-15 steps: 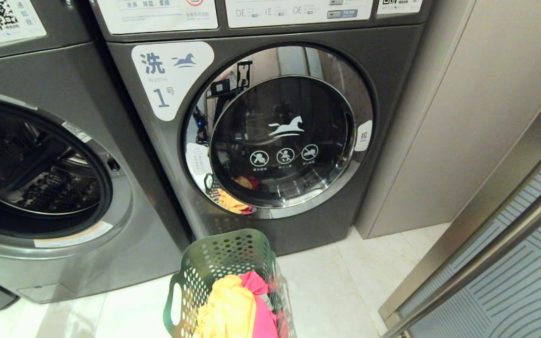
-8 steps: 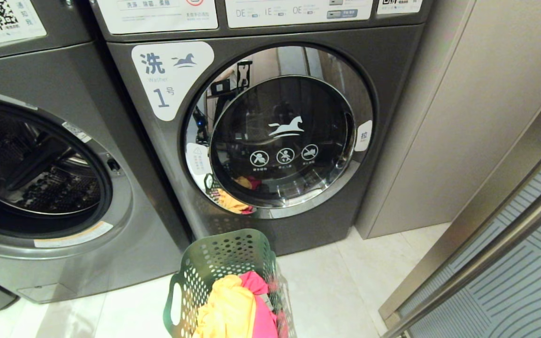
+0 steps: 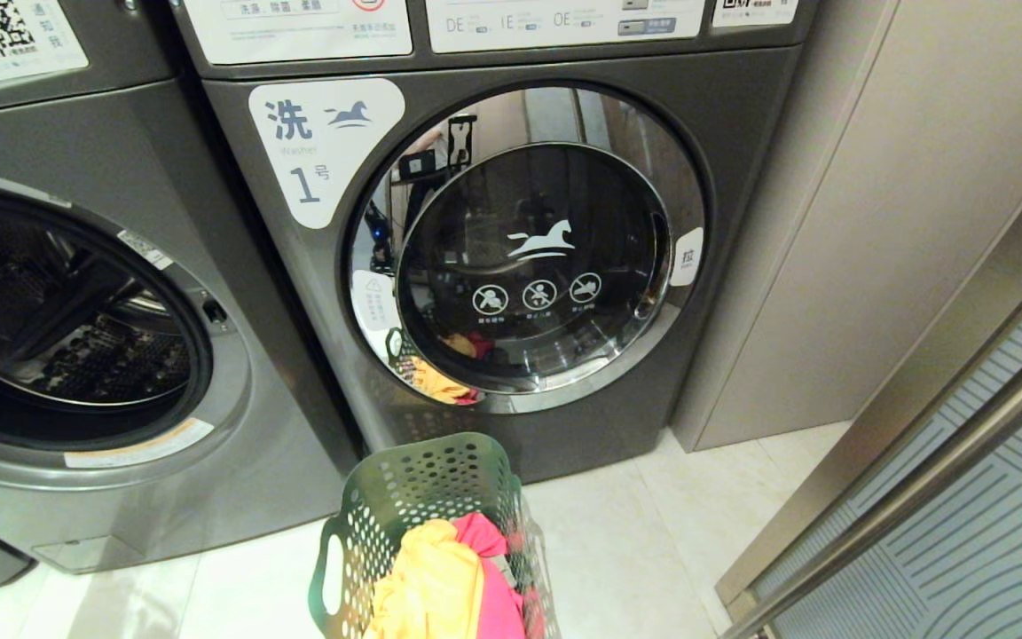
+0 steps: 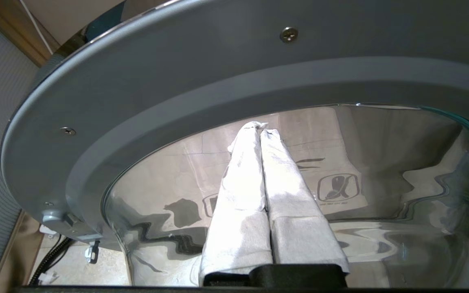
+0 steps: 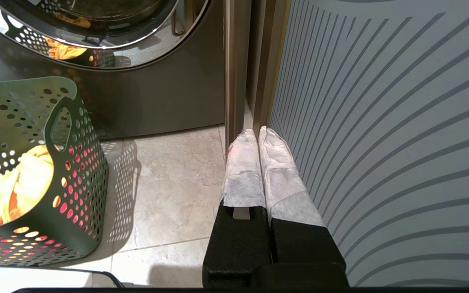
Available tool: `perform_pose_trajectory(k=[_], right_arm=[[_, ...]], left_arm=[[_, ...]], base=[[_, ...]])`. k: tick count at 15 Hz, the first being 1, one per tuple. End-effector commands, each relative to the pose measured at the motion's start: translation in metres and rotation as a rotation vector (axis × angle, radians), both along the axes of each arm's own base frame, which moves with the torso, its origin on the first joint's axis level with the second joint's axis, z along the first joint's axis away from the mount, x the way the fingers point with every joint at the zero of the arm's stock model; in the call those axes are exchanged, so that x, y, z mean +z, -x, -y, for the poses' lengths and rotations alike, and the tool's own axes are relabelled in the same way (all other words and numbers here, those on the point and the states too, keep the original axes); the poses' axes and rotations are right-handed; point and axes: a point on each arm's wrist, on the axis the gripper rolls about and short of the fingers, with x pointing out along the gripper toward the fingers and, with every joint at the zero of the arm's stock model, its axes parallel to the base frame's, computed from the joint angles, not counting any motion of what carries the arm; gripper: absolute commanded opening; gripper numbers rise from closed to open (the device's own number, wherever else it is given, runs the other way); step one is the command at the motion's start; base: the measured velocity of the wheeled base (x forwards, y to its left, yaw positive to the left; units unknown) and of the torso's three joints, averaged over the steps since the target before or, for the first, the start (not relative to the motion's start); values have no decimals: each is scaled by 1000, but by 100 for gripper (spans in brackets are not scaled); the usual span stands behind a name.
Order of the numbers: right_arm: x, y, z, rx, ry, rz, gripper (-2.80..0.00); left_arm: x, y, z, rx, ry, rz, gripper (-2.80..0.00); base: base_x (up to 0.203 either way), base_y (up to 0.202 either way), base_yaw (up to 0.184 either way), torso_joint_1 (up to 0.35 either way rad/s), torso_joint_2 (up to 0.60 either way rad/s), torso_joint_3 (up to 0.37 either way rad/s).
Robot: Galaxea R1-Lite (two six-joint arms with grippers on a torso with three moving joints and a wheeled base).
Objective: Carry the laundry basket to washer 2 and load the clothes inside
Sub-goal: Place the clothes into the washing machine
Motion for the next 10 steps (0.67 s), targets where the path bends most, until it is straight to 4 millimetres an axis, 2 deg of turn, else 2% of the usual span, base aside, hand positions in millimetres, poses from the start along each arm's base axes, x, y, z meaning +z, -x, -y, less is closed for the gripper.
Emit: perform_pose_trajectory(k=[1, 10], right_arm=[[0, 0, 0, 1, 0, 1, -280], [0, 0, 0, 1, 0, 1, -280]], left_arm=[[-4, -1, -2, 2, 9, -4, -280], [-6, -2, -3, 4, 13, 7, -280]], base=[[0, 0, 0, 0, 0, 0], [0, 0, 0, 0, 0, 0]])
